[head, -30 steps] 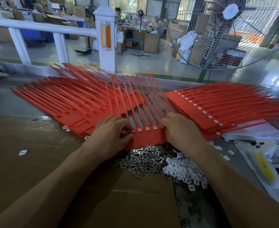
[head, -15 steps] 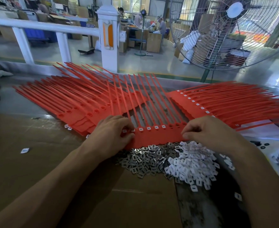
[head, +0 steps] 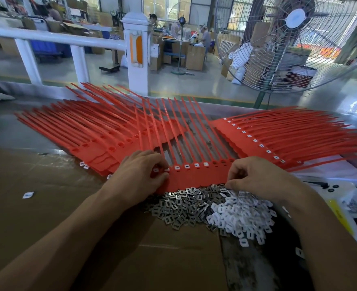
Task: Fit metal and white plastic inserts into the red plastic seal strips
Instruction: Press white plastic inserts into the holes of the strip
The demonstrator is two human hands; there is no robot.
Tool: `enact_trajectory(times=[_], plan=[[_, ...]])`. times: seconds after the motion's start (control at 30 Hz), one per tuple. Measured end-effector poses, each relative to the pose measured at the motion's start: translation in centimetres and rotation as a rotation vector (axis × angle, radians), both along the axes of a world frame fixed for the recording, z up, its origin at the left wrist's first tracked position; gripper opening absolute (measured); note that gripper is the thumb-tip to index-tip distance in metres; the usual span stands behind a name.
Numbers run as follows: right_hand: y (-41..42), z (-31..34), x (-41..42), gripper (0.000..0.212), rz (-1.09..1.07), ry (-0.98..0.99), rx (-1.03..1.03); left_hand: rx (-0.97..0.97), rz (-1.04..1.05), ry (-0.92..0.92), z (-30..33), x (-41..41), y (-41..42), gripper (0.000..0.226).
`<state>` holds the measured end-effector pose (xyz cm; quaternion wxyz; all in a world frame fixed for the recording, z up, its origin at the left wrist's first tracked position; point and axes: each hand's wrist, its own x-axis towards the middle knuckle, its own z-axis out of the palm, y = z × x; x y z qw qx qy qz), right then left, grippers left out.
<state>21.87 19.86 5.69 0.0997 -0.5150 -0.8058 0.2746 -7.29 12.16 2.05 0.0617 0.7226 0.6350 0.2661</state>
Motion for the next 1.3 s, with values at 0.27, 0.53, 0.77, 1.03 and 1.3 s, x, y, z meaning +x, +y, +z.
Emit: enact_trajectory(times=[0.27,0.53,0.77,1.03,1.3], plan=[[-0.1,0.4,0.4,0.011,-0.023,0.172,-0.009,0.005,0.011,-0.017,0.0,-0.1,0.0,0.019],[0.6,-1.5,-1.3,0.017,-0.143,0.454,0.079,0.021,0.018,-0.014,0.1,-0.2,-0.1,0.016],[1.5,-2.4,-3.1,0.012,-0.24,0.434,0.184,0.038,0.036,0.019,0.1,-0.2,0.0,0.018],[2.3,-2.9,-4.0,0.009,-0.325,0.364,0.177,0.022,0.048,0.04,-0.2,-0.2,0.1,0.019],[2.3,-2.8,-4.5,0.016,-0.336,0.271,0.177,0.028,0.043,0.042,-0.3,-0.2,0.1,0.02]])
